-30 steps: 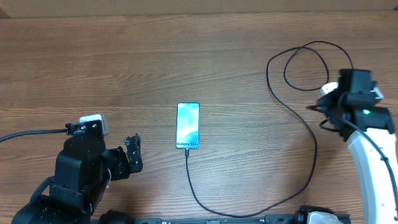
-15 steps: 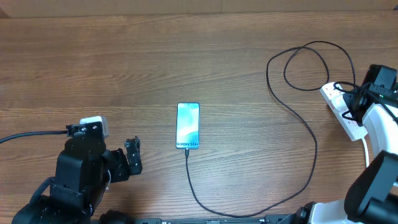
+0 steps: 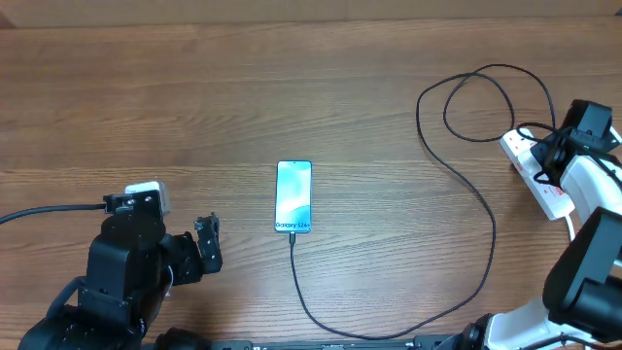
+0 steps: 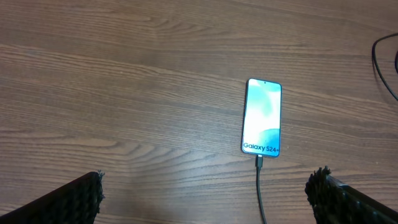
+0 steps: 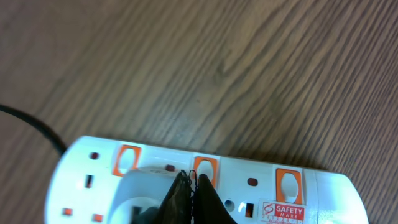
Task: Plug charger to phone and switch on socket
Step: 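Move the right gripper to the power strip's orange switch and press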
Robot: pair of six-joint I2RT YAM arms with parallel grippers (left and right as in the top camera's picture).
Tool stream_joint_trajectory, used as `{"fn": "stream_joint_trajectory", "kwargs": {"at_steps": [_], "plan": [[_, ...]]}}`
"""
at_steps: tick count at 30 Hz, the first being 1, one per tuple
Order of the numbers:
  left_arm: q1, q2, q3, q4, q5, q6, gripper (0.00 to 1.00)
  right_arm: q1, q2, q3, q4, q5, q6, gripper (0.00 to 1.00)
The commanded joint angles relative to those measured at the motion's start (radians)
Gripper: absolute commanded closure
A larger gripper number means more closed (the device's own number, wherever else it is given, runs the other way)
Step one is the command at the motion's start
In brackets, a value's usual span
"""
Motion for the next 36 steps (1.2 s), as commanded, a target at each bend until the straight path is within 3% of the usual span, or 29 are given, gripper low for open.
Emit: {"fn": "stream_joint_trajectory", "kwargs": {"at_steps": [1,36], "plan": [[-0.008,-0.001,0.000,0.001,-0.017,-0.010,0.00,-0.004,0.024,0.016,0.010,0.027,-0.027,0.96],[-0.008,-0.001,0.000,0.002,-0.017,-0.010,0.00,-0.004,0.099,0.016,0.020,-0.103,-0.028,0.96]]}}
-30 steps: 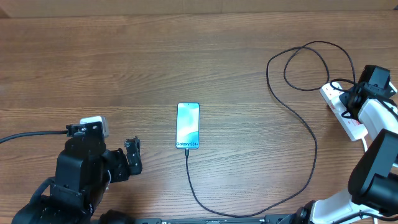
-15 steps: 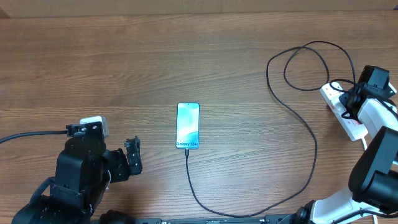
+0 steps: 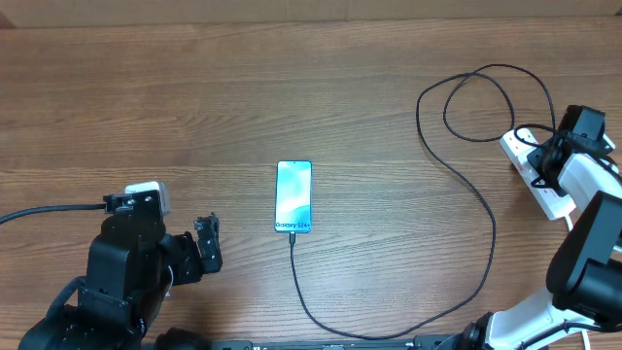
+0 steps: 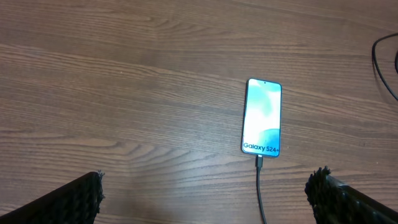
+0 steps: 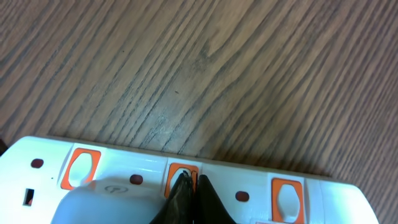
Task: Plug charger to phone and switch on socket
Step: 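Move the right gripper to the power strip's orange switch and press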
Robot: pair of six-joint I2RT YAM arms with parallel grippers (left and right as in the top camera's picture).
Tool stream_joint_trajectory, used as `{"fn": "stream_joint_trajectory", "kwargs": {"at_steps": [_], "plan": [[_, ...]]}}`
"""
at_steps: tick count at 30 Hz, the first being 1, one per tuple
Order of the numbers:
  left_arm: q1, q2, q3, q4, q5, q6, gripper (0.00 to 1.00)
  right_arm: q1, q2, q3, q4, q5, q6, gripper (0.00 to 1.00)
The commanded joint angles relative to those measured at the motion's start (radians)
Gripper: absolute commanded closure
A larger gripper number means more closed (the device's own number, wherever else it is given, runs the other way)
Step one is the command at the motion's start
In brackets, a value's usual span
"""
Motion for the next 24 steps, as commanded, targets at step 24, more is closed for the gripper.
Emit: {"fn": "stream_joint_trajectory", "kwargs": {"at_steps": [24], "plan": [[-0.008,-0.001,0.000,0.002,-0.018,-0.010,0.01,0.063,0.021,0.016,-0.052,-0.166,-0.007,0.96]]}}
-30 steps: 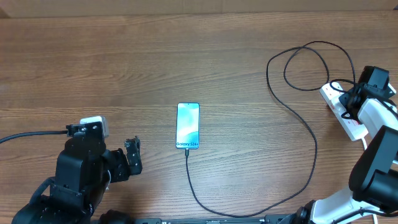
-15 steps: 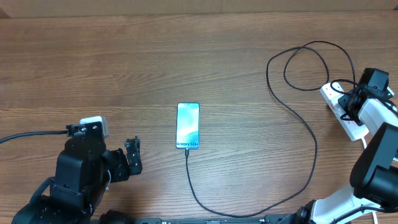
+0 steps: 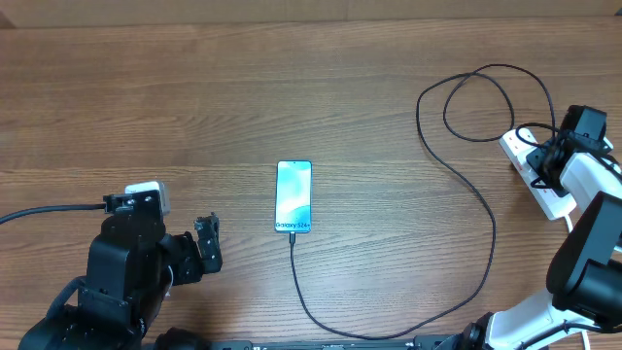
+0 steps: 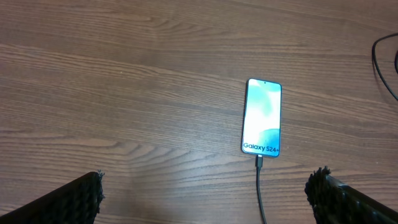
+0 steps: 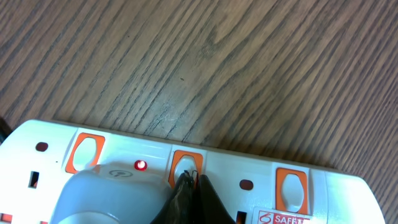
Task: Plug charger to phone and switch on socket
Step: 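Move the right gripper to the power strip's orange switch and press, then lift the right gripper off the switch and pull it back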
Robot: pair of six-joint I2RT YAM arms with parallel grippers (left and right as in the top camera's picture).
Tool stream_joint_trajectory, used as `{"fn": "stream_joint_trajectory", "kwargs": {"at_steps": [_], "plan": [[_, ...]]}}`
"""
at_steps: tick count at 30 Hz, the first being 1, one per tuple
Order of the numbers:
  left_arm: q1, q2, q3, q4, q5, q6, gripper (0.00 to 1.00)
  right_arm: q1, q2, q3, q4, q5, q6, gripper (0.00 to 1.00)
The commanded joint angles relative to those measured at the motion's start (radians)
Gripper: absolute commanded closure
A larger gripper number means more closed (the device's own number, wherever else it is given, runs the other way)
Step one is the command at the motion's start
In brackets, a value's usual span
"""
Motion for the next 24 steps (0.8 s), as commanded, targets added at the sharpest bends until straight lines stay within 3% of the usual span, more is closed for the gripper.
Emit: {"fn": "stream_joint_trajectory", "kwargs": {"at_steps": [1,5,11,15,19,24], "plan": [[-0.008,-0.001,0.000,0.002,-0.018,-0.010,0.00,0.060,0.021,0.005,-0.017,-0.128,-0.002,0.96],[-0.008,-0.001,0.000,0.004,-0.018,-0.010,0.00,0.060,0.021,0.005,-0.059,-0.116,0.008,0.96],[-0.007,-0.002,0.000,0.008,-0.021,-0.010,0.00,0.060,0.020,0.005,-0.180,-0.074,0.166,0.96],[-0.006,-0.002,0.000,0.010,-0.024,-0.010,0.01,0.060,0.002,0.005,-0.236,-0.067,0.199,0.96],[-0.006,-0.003,0.000,0.004,-0.105,-0.009,0.00,0.071,-0.059,0.005,-0.293,-0.067,0.224,0.96],[-0.006,-0.003,0.000,0.004,-0.105,-0.010,0.00,0.122,-0.189,0.005,-0.319,-0.129,0.250,0.96]]}}
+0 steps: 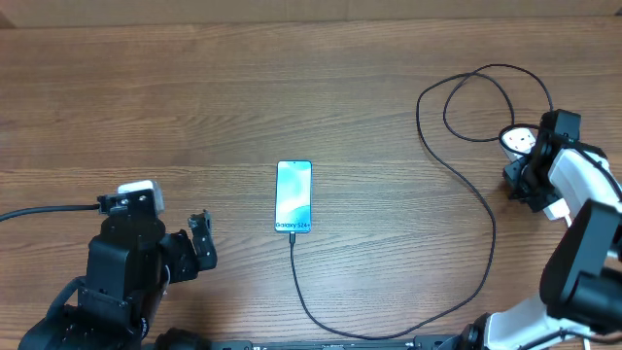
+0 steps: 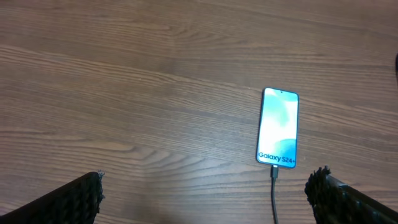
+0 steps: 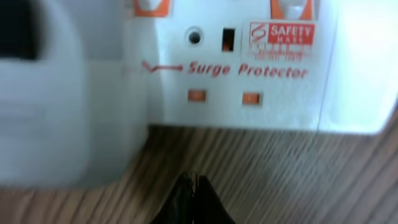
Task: Plug charger to phone and switch on socket
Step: 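Lift the right gripper off the switch and pull it back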
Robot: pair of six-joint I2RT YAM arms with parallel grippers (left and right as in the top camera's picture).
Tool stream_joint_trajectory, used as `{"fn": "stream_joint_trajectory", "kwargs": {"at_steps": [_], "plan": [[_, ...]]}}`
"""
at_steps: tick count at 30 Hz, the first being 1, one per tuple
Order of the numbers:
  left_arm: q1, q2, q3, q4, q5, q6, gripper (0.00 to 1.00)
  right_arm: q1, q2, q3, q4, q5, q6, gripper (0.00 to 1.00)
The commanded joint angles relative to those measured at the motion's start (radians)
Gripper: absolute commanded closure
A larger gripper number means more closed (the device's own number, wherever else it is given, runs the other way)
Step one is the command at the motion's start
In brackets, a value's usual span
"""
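The phone [image 1: 293,196] lies face up mid-table with its screen lit, also in the left wrist view [image 2: 278,127]. The black charger cable [image 1: 493,228] is plugged into its bottom end and loops away right to the white power strip [image 3: 249,68]. The white charger plug [image 3: 62,93] sits in the strip's left socket. My right gripper [image 3: 193,183] is shut with nothing in it, its tips over bare wood just off the strip's edge. The strip's switches and lamp are mostly out of view. My left gripper [image 1: 197,255] stands open and empty, left of the phone.
The cable forms a loose loop [image 1: 481,102] at the back right, next to the strip. In the overhead view the right arm [image 1: 573,180] covers most of the strip, leaving only its rounded end [image 1: 518,139] showing. The table is bare wood [image 1: 194,97].
My right gripper has come off the orange switch beside the charger and now sits over the wood beside the strip. The left arm has shifted a little to the left.
My shut right gripper stood at the orange switch beside the charger with the lamp dark. It was still on that switch later. Then a red lamp was lit beside the switch. Now the gripper is off the strip. The phone stayed plugged in and lit throughout.
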Motion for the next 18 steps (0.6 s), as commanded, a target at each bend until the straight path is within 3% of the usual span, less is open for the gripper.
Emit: {"fn": "stream_joint_trajectory", "kwargs": {"at_steps": [1,7,18], "plan": [[-0.006,-0.003,0.000,0.001,-0.032,-0.010,0.00,0.042,-0.130,0.001,0.009,-0.082,0.031,0.96],[-0.006,-0.003,0.000,0.001,-0.032,-0.010,0.00,0.116,-0.197,0.001,0.023,-0.365,0.031,0.96],[0.048,-0.032,0.000,0.001,-0.021,-0.010,0.00,0.295,-0.243,0.002,0.043,-0.358,-0.064,0.96]]}}
